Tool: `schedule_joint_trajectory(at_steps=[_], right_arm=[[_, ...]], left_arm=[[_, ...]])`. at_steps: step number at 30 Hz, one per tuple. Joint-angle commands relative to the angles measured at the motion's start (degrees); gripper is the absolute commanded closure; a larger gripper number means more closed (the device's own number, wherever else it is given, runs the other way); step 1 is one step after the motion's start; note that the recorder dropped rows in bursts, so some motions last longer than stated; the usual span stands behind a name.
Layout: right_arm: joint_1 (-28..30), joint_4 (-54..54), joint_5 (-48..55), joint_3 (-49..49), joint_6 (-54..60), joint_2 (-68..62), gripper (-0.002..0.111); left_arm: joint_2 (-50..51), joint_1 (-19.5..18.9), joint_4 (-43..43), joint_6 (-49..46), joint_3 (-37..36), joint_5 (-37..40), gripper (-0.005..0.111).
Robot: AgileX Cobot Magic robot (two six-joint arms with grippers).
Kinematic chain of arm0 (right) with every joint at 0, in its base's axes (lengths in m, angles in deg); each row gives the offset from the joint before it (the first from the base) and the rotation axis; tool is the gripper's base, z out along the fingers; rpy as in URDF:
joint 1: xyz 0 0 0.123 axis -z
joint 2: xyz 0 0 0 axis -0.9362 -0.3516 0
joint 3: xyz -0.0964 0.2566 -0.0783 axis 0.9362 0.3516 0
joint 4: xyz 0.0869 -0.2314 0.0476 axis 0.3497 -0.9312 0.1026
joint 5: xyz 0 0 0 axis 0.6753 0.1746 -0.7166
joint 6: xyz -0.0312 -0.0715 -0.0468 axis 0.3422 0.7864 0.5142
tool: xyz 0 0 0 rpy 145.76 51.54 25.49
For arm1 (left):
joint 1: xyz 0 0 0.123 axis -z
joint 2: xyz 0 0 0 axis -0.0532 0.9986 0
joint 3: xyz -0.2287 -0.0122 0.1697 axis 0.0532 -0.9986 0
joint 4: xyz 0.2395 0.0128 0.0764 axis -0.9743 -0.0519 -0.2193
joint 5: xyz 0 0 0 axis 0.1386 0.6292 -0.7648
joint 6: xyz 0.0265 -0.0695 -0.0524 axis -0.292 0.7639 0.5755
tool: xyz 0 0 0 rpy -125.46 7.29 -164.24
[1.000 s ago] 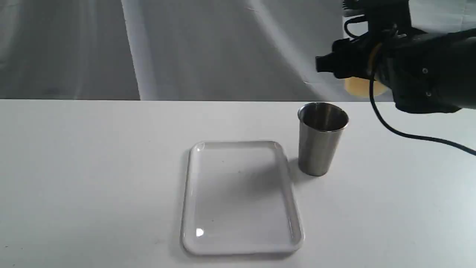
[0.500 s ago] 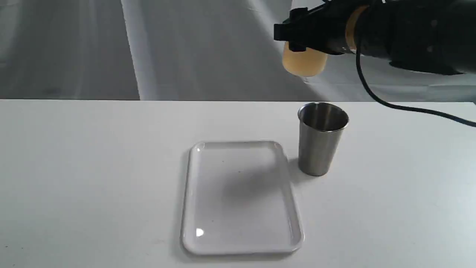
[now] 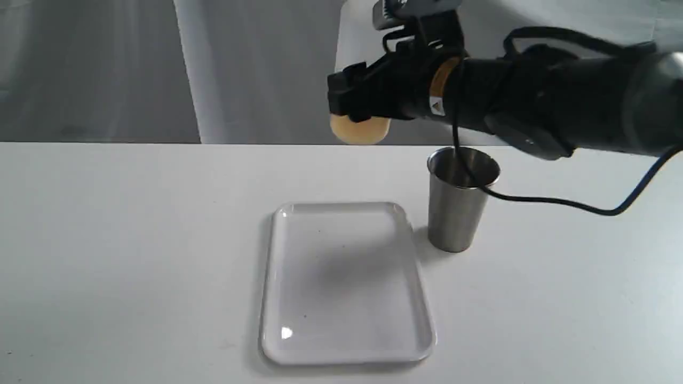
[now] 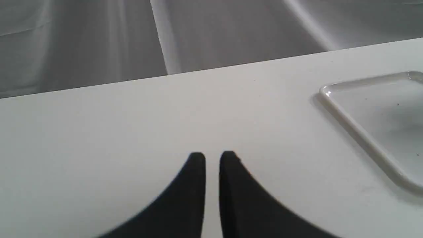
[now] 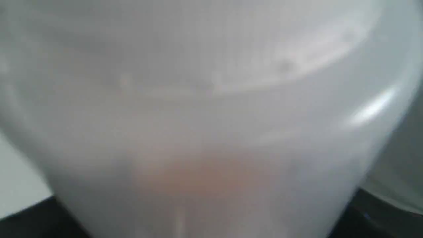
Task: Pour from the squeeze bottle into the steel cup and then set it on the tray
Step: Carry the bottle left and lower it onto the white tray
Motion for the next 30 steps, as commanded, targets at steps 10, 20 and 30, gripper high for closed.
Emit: schedule_joint_trajectory(at_steps=[10, 20, 30], right_arm=[[-2.07, 13.84, -4.72, 5.95, 14.69, -3.30, 0.059], [-3.46, 15.33, -7.57, 13.15, 14.69, -3.30, 0.059], [-5.62, 15.51, -7.84, 13.95, 18.35, -4.94, 0.059]], left_arm=[[-0.29, 0.18, -0.03, 0.10, -0.25, -0.37, 0.098], [-0.29, 0.18, -0.03, 0.10, -0.25, -0.37, 0.098], [-0.29, 0.18, -0.03, 0.10, -0.25, -0.37, 0.098]])
